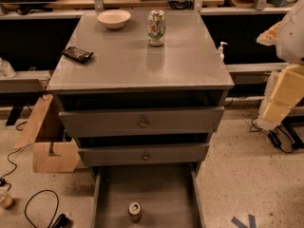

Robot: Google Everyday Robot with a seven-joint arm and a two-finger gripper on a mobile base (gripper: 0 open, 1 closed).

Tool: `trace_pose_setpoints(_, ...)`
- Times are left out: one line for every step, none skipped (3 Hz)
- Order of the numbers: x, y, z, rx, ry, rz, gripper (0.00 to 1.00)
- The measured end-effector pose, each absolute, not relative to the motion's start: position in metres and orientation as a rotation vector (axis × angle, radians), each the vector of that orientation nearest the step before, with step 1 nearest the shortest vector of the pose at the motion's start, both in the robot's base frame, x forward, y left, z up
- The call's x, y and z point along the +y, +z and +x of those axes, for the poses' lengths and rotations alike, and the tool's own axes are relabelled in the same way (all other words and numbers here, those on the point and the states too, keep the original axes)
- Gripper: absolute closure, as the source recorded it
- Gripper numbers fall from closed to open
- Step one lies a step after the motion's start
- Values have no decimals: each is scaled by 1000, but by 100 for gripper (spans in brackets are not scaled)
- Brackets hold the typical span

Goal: Pick orange can from bottom drawer and place on counter

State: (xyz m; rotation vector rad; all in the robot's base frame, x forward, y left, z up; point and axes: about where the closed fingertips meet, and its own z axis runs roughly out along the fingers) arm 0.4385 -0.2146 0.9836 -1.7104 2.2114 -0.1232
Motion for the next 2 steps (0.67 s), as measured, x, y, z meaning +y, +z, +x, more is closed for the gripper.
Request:
trace_pose_setpoints(-215, 984, 438, 2211, -123, -1710, 0)
trace_pose_setpoints(-221, 962, 439, 2163, -57, -1683, 0)
